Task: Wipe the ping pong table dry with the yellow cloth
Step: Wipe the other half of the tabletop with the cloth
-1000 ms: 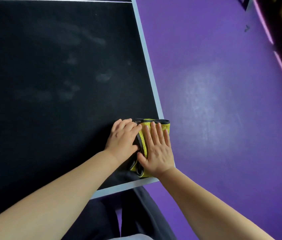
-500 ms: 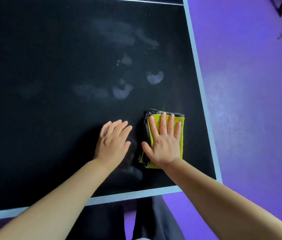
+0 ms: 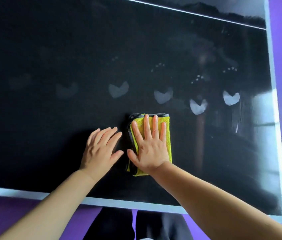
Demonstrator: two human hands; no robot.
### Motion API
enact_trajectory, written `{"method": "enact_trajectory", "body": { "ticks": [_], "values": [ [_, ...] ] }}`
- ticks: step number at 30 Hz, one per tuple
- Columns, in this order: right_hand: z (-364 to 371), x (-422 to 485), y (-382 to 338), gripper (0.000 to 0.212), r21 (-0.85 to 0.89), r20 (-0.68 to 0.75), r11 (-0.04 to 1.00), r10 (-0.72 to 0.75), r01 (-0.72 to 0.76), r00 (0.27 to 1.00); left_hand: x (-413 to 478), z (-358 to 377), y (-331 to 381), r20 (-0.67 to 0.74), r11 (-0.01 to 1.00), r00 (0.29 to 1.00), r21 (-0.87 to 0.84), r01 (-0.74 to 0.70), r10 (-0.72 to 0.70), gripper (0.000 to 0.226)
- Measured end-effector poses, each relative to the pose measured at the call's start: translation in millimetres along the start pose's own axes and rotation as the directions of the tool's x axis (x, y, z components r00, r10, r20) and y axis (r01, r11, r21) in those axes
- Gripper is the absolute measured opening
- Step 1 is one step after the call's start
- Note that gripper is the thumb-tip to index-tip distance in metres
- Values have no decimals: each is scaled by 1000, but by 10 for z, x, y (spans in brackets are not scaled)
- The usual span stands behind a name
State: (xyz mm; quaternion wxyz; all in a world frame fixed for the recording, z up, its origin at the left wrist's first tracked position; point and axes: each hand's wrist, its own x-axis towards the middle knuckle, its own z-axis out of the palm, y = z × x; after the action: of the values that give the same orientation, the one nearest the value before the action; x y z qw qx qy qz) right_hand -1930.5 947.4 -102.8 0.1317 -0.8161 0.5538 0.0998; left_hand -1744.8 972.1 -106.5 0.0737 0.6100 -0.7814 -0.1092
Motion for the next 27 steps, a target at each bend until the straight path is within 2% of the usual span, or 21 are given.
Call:
{"method": "enact_trajectory", "body": {
  "ticks": [4,6,9,13,19,27],
  "values": [
    [-3,221,-502,85,7,5,997,-73,73,997,-196,-111,-373,-36,997,997,5,72,-72,59],
    [-13,339,-737,84,0,6,994,-113,113,994,-272,-156,-533,-71,994,992,18,109,-107,55],
    [-43,513,-1025,82,-22,32,979,-201,202,979,-352,-206,-738,-151,982,974,58,179,-168,32],
    [-51,625,-1090,82,-37,49,963,-264,266,963,-396,-224,-844,-160,975,970,96,201,-184,37],
    [-30,511,-782,79,31,-11,968,-247,247,969,-140,-186,-425,-153,966,967,128,224,-204,38],
    [-10,214,438,79,55,-67,993,-105,109,992,511,52,655,-94,986,990,120,113,-102,38]
  ]
}}
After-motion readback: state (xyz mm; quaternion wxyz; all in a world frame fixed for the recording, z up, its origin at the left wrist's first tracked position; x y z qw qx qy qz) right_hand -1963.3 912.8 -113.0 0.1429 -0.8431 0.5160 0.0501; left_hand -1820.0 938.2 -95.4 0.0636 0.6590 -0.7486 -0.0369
